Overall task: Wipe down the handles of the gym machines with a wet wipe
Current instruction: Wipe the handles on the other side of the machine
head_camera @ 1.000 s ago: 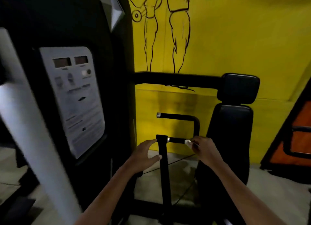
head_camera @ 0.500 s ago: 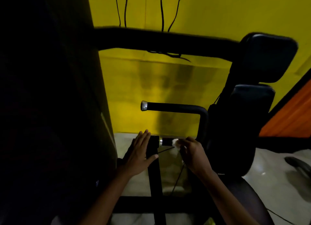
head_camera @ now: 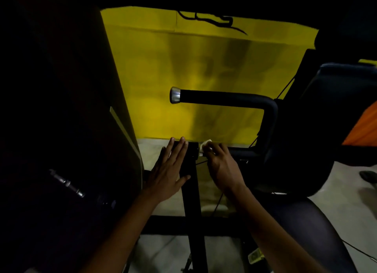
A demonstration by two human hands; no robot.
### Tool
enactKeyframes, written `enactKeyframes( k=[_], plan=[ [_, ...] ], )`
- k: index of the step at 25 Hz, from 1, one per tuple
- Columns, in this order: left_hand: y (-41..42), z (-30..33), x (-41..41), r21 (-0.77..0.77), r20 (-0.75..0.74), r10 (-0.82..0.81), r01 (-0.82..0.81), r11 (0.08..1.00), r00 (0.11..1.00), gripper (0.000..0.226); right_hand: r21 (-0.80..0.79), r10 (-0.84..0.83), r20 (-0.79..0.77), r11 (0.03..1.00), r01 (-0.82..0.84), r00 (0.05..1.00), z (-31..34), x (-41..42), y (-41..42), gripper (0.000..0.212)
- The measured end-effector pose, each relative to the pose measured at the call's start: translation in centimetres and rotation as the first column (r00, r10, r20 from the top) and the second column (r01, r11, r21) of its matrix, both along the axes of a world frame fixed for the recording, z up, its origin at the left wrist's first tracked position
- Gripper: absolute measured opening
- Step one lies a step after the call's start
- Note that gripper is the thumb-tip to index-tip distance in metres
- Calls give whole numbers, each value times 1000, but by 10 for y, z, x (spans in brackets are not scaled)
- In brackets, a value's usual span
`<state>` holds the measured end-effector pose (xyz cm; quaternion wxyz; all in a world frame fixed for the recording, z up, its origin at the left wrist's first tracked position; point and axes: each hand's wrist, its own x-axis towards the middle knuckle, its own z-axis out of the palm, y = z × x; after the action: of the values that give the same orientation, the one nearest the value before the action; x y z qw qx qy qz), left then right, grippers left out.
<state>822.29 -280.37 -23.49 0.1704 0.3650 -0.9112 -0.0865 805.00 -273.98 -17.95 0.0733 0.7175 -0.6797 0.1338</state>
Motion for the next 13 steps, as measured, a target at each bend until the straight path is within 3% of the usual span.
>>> enactKeyframes(
  k=[2,4,7,9,13],
  plan=[
    [2,-1,-1,-1,1,20,-20,1000,1000,96,55,74,-57,996,-71,996,-6,-9,7,39],
    [4,-2,-2,-4,7,37,-37,999,999,97,109,51,-4,993,-51,999,-10,-24,14,48],
    [2,-5,-4,-21,8,49,-49,999,999,99,23,-61,72,998,59,996,-8,-37,9,36],
    [1,-7,-5,-32,11,60,-60,998,998,100,-31,-48,98,998,52,994,-9,-25,3,35],
    [3,-9,-6,-37,-14,67,-68,997,998,99,39,28,98,999,-32,995,-20,-27,16,49]
  ],
)
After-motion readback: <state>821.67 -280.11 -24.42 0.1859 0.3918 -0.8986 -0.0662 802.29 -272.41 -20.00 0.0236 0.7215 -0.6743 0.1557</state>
